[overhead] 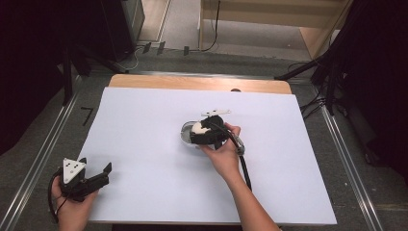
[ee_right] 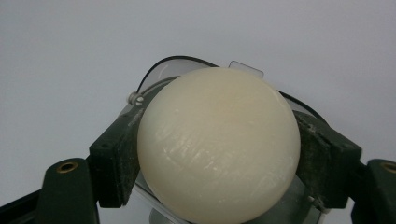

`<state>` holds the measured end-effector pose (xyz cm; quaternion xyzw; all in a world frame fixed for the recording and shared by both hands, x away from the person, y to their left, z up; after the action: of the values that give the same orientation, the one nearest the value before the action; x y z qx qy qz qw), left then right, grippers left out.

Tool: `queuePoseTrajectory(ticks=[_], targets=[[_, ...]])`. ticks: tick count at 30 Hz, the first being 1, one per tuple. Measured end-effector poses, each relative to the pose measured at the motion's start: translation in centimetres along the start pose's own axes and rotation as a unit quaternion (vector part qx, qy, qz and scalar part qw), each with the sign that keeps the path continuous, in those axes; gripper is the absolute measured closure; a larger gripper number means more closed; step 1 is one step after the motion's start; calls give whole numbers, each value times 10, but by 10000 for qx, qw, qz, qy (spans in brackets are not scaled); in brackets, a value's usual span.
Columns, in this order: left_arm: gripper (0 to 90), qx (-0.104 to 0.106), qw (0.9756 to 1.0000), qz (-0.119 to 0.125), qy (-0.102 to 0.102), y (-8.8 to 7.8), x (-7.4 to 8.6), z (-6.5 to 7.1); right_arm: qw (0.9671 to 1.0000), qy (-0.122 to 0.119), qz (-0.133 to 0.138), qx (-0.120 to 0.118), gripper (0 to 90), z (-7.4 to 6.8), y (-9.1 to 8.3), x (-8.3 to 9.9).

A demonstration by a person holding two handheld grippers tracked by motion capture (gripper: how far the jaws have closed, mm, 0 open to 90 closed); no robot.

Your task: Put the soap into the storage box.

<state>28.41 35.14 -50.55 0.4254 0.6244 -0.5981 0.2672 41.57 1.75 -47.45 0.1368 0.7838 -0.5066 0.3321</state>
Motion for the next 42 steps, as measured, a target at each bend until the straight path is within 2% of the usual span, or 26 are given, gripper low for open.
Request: queuePoseTrajectory(ticks=[17, 21, 25, 26, 32, 37, 42], targets=[[140, -6, 10000, -6, 13, 0, 0, 0, 9995, 249, -181, 12, 245, 7, 12, 2], [140, -6, 10000, -6, 13, 0, 0, 0, 9993, 285, -247, -64, 244, 6, 13, 3], [140, -3, 10000, -6, 13, 0, 0, 0, 9989, 325, -331, -40, 243, 6, 16, 5], [140, -5, 10000, -1, 10, 0, 0, 0, 9986, 388, -359, -82, 243, 7, 16, 6], [140, -1, 10000, 4, 7, 0, 0, 0, 9980, 417, -425, -207, 239, 8, 16, 6], [140, -4, 10000, -8, 31, 0, 0, 0, 9977, 457, -358, -341, 227, 7, 11, 4], [140, -3, 10000, -9, 25, 0, 0, 0, 9981, 445, -250, -335, 216, 7, 5, 2]])
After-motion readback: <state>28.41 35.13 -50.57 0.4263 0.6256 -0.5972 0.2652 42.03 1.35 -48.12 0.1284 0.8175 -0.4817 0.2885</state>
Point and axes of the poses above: each handheld gripper's, and its own axes: y roughly forward along the jaws, x roughly out of its underside, z roughly to its right, the point moved 8 cm from there along y, roughly forward along the jaws, and after that the axes turned 7 degrees about y, right-handed, at the moved point
